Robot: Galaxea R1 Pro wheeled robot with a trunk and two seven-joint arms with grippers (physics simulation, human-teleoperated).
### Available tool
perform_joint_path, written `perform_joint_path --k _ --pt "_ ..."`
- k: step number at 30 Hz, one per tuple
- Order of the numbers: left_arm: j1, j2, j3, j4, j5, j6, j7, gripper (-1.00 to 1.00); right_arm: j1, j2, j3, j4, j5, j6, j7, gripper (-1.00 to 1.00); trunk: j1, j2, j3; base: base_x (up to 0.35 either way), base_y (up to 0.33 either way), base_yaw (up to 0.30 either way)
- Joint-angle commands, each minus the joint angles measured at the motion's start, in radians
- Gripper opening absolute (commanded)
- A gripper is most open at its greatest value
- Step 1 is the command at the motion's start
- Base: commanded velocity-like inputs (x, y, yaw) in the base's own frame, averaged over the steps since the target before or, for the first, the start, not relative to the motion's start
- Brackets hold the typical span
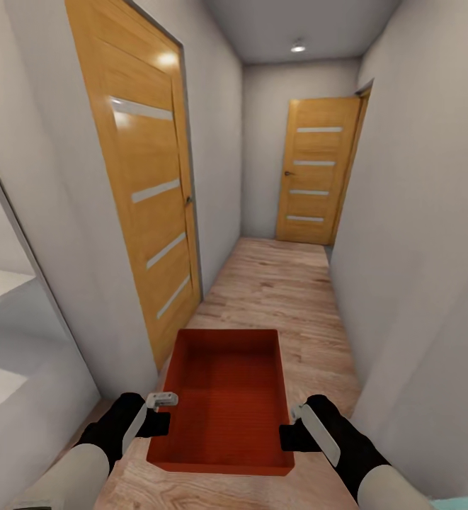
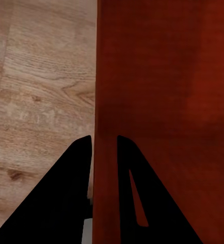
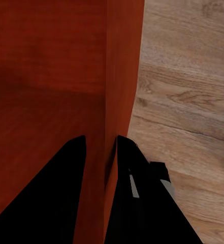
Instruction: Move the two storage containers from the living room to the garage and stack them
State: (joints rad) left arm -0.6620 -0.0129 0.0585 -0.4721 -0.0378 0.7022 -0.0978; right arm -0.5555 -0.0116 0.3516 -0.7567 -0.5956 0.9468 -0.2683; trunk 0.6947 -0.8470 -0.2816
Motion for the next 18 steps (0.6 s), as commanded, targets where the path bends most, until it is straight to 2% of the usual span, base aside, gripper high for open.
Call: perform_joint_path --k 1,18 --pt "-0.001 -0.002 0.003 -0.004 0.004 0.005 -0.001 -1.0 0.0 -0.001 0.004 0.0 0.043 0.014 -0.012 -1.0 0.001 -0.001 -0.001 0.261 0.0 0.0" --pt "-0.002 -0.002 0.003 -0.004 0.004 0.005 -0.002 -1.0 0.0 -0.001 0.004 0.0 0.043 0.014 -0.012 -1.0 0.001 -0.001 -0.001 0.249 0.0 -0.001"
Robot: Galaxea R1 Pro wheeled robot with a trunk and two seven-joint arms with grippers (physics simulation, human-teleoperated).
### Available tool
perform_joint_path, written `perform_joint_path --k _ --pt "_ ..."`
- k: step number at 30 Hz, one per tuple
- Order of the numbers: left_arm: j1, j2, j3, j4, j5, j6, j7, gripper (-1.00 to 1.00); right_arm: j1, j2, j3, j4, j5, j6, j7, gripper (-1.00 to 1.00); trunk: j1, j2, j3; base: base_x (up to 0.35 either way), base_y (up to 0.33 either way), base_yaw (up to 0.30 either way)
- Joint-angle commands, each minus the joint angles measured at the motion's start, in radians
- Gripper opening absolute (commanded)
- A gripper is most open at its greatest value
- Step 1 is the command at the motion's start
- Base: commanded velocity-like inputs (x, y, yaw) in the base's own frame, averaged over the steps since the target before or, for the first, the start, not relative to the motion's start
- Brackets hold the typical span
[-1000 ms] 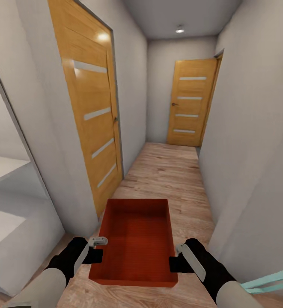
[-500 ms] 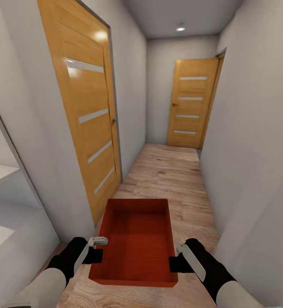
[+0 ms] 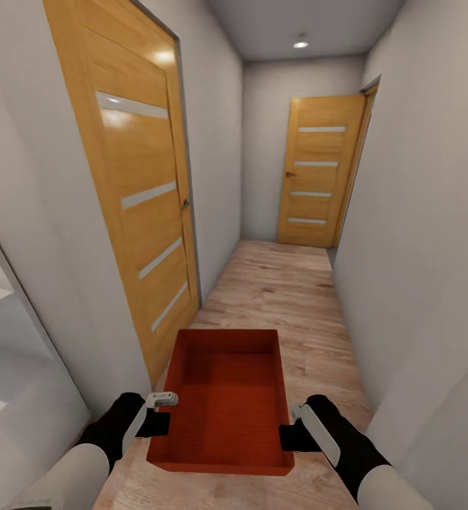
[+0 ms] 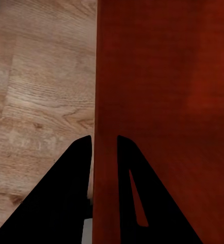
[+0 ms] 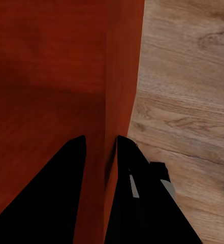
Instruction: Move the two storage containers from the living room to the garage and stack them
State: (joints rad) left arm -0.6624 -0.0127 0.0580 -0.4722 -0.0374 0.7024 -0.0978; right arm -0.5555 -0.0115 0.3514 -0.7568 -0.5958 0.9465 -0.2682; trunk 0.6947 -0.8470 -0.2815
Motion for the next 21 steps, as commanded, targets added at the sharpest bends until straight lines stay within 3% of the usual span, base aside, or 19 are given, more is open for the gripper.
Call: perform_joint_path --k 1,21 --pt "-0.001 -0.002 0.003 -0.004 0.004 0.005 -0.002 -1.0 0.0 -0.001 0.004 0.001 0.044 0.014 -0.013 -1.0 0.001 -0.001 -0.001 0.241 0.0 -0.032" --pt "-0.001 -0.003 0.003 -0.004 0.004 0.005 -0.002 -1.0 0.0 -0.001 0.004 0.001 0.044 0.014 -0.013 -1.0 0.001 -0.001 0.012 0.238 0.0 -0.18"
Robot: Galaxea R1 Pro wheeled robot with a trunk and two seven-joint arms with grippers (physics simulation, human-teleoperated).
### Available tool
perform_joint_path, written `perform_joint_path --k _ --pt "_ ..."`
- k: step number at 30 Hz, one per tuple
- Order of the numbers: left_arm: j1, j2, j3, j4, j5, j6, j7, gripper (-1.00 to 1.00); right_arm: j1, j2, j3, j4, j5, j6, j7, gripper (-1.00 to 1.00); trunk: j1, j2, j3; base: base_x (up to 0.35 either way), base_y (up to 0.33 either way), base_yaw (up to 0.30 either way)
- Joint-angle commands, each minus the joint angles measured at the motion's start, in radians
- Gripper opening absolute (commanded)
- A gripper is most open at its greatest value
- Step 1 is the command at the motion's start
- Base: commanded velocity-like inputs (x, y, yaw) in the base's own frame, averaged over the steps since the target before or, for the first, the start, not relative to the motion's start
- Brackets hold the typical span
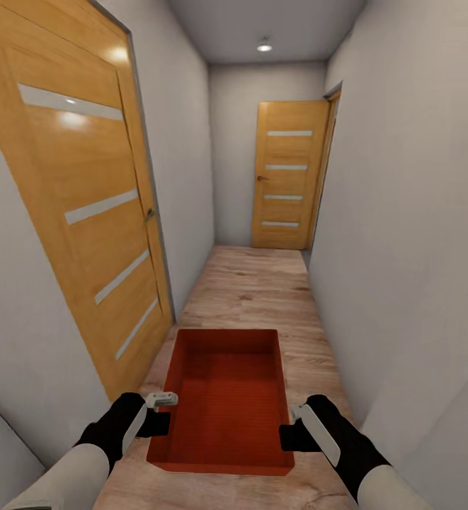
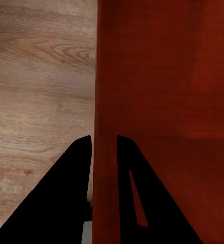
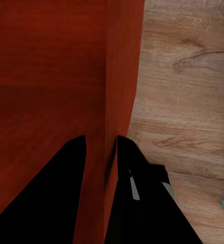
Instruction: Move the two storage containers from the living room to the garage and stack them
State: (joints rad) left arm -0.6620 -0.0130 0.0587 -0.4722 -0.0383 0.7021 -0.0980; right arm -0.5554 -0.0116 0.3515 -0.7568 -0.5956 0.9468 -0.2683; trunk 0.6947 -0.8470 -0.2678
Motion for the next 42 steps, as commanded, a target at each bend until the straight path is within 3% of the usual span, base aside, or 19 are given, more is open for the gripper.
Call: perform_joint_path --k 1,21,42 --pt "-0.001 -0.002 0.003 -0.004 0.005 0.005 -0.002 -1.0 0.0 -0.001 0.004 0.0 0.043 0.013 -0.012 -1.0 0.001 -0.001 -0.001 0.238 0.0 -0.037" --pt "-0.001 -0.002 0.003 -0.004 0.005 0.005 -0.002 -1.0 0.0 -0.001 0.004 0.001 0.043 0.013 -0.012 -1.0 0.001 -0.001 -0.001 0.237 0.009 -0.003" --pt "-0.001 -0.002 0.003 -0.004 0.005 0.005 0.0 -1.0 0.0 -0.001 0.004 0.0 0.043 0.013 -0.012 -1.0 0.001 -0.001 -0.001 0.232 0.142 -0.002"
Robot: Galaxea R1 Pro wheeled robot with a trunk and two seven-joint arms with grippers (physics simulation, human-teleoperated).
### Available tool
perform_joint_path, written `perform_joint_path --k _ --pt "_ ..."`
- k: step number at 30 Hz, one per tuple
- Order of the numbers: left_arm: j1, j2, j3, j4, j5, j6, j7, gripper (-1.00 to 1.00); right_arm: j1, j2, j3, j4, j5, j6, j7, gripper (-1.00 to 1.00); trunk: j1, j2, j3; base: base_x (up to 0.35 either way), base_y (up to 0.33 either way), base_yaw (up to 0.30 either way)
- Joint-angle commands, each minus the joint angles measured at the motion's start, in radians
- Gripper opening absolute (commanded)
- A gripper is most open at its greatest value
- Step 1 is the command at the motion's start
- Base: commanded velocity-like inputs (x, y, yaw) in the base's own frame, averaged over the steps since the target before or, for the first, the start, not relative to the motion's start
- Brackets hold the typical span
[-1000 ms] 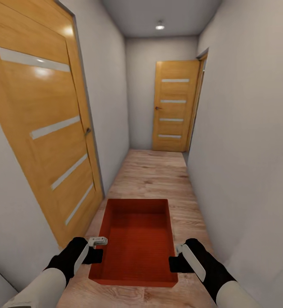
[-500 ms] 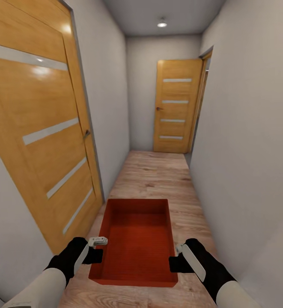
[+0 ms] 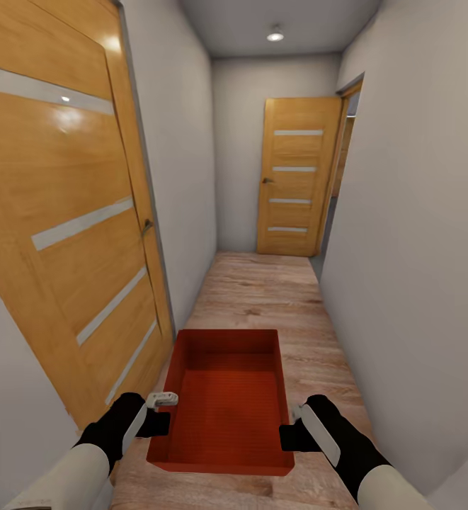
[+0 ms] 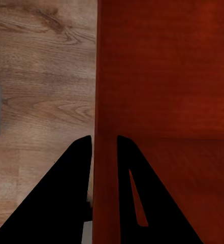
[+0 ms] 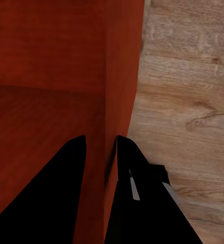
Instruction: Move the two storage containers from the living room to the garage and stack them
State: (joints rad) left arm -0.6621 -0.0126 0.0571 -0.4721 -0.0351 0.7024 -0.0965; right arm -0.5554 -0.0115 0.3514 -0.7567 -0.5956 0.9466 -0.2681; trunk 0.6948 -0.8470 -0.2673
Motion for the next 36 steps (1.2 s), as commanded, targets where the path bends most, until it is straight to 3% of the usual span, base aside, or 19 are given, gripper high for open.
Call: perform_joint_path --k 1,19,36 --pt "-0.001 -0.002 0.004 -0.004 0.001 0.005 -0.002 -1.0 0.0 -0.001 0.004 0.0 0.043 0.014 -0.013 -1.0 0.001 -0.001 -0.001 0.217 0.097 -0.083" --pt "-0.002 -0.002 0.004 -0.004 0.001 0.005 -0.002 -1.0 0.0 -0.001 0.004 0.0 0.043 0.014 -0.013 -1.0 0.001 -0.001 0.003 0.21 0.024 -0.22" --pt "-0.001 -0.002 0.004 -0.004 0.001 0.005 -0.002 -1.0 0.0 -0.001 0.004 0.001 0.043 0.014 -0.013 -1.0 0.001 -0.001 0.003 0.24 0.023 -0.014"
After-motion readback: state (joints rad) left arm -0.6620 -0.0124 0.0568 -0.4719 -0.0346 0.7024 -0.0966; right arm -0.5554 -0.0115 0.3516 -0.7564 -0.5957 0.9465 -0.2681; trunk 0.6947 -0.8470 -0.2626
